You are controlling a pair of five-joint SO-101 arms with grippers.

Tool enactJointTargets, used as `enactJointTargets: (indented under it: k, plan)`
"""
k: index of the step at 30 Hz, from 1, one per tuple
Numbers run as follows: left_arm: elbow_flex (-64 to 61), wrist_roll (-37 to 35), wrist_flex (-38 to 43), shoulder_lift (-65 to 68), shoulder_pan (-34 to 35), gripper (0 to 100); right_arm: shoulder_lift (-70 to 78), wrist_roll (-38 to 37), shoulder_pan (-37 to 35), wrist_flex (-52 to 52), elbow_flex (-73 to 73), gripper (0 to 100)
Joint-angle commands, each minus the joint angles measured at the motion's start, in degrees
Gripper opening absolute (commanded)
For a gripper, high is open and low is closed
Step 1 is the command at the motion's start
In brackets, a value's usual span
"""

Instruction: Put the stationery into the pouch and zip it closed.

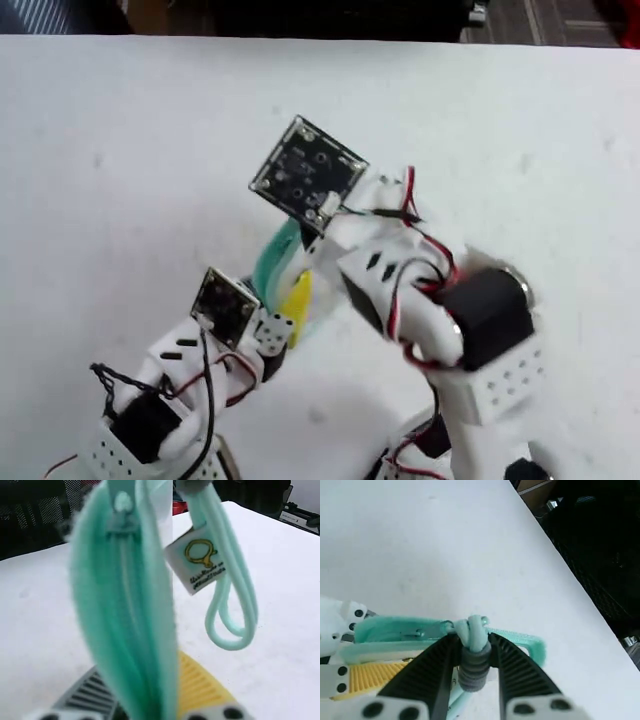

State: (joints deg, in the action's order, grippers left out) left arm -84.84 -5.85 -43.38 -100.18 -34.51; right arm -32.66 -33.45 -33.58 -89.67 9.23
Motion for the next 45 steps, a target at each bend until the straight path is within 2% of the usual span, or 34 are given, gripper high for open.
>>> enactJointTargets:
  k: [1, 10, 16, 21, 31, 33, 37, 40, 45]
  plan:
    - [2.46, 3.34, -0.79, 0.31, -0.31, 2, 2.42, -1.76, 4.44, 2.15, 0.70, 1.7]
    - [1.85, 4.57, -0.79, 0.31, -0.31, 2, 4.97, -2.11, 13.05, 6.55, 0.09, 1.7]
    - [1.85, 4.57, -0.79, 0.31, -0.31, 2, 4.88, -2.29, 14.90, 8.48, -4.40, 1.6]
    - [1.85, 4.57, -0.79, 0.31, 0.40, 2, 4.79, -5.45, 15.25, 10.15, -7.91, 1.6]
    - [1.93, 4.40, -0.70, 0.31, 2.77, 2, 4.35, -5.54, 22.02, 12.26, -10.29, 1.6]
    - [2.11, 4.40, -0.88, 0.31, 2.59, 2, 4.18, -5.54, 21.41, 9.71, -9.85, 1.6]
    - [3.60, 4.48, -0.26, 0.22, 2.42, 3, 0.57, -5.45, 14.55, 4.79, -10.29, 1.6]
    - [7.74, 3.52, -2.20, 0.22, 2.68, 8, -2.77, -4.92, 9.27, 2.51, -10.29, 1.6]
    - [13.71, -7.91, -9.41, 0.22, 4.18, 23, -4.79, -3.78, 4.26, -2.77, -10.37, 1.6]
